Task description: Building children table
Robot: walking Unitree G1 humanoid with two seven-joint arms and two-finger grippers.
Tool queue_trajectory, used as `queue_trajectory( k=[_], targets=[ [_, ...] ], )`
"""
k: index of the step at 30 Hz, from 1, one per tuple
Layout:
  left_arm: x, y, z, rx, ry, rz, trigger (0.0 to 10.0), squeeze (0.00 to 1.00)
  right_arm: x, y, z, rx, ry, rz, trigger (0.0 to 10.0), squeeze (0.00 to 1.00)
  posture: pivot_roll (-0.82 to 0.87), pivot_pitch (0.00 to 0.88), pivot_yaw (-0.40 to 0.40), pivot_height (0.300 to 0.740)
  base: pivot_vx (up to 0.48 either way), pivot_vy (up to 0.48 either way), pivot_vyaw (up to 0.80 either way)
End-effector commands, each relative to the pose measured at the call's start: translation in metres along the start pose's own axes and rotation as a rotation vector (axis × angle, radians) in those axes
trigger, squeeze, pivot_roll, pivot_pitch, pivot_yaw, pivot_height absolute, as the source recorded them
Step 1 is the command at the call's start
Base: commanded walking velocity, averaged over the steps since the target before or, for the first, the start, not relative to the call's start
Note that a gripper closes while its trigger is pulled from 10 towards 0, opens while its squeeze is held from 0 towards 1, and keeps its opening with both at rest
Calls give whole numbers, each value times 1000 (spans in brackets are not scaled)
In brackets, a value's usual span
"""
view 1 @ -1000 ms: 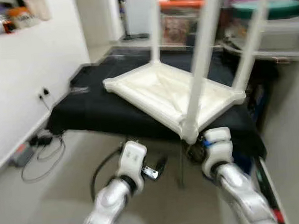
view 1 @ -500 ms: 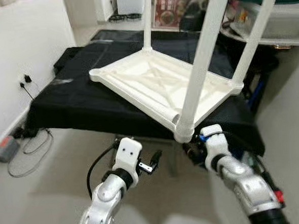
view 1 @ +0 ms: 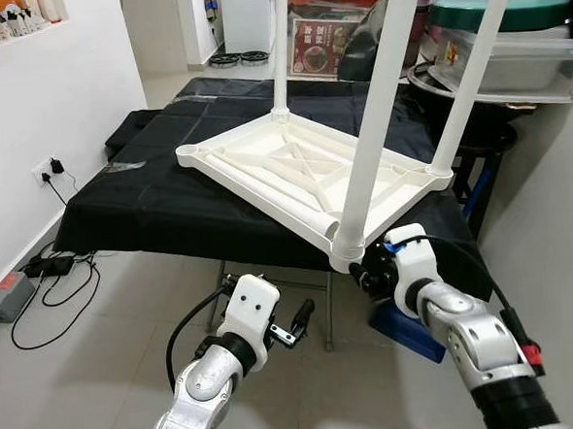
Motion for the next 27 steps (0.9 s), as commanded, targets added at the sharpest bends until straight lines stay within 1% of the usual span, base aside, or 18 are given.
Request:
queue_trajectory(
  k=[1,2,3,5,6,9,10,13,17,20,22,25,27],
  targets=[
    [2,0,-3,-7,-19,-3,10000,0,-3,8,2,-15,38,-2,10000,0,124,50,-66,740,0,0,0],
    [2,0,-3,-7,-19,-3,10000,0,-3,8,2,-15,38,-2,10000,0,124,50,-66,740,0,0,0],
    [2,0,-3,-6,-19,-4,10000,0,-4,6,3,2,44,22,10000,0,125,53,-72,740,0,0,0],
    [2,0,-3,-6,-19,-4,10000,0,-4,6,3,2,44,22,10000,0,125,53,-72,740,0,0,0],
    [2,0,-4,-5,-17,-5,10000,0,-6,2,5,20,58,56,10000,0,123,57,-72,740,0,0,0],
    [3,1,-4,-5,-17,-7,10000,0,-8,0,5,35,60,77,10000,0,121,60,-74,740,0,0,0],
    [4,3,-6,-6,-22,-13,10000,0,-13,2,11,17,91,91,10000,0,124,70,-75,740,0,0,0],
    [5,3,-7,-6,-23,-14,10000,0,-16,6,14,13,106,87,10000,0,128,74,-78,740,0,0,0],
    [6,4,-8,-6,-23,-13,10000,0,-18,11,15,18,112,82,10000,0,128,82,-77,740,0,0,0],
    [10,6,-10,-10,-23,-18,10000,0,-25,24,13,11,99,52,10000,0,132,100,-80,740,0,0,0],
    [10,8,-10,-11,-24,-23,10000,0,-26,26,14,14,100,53,10000,0,132,106,-81,740,0,0,0],
    [12,11,-12,-31,-34,-29,10000,0,-30,28,19,9,107,57,10000,0,131,117,-81,740,0,0,0],
    [13,15,-13,-34,-34,-37,10000,0,-35,30,26,3,116,60,10000,0,136,130,-85,740,0,0,0]
  ],
)
Point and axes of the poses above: a point about 5 cm out from each wrist's last joint towards the gripper, its own x axis pointing back from the gripper into the wrist, its own y axis along the axis of the wrist's last joint, z = x × y, the point moved 2 cm from there along -x, pointing out of the wrist towards the gripper, and after that the axes turned 3 degrees about x, right-handed, at the moved point
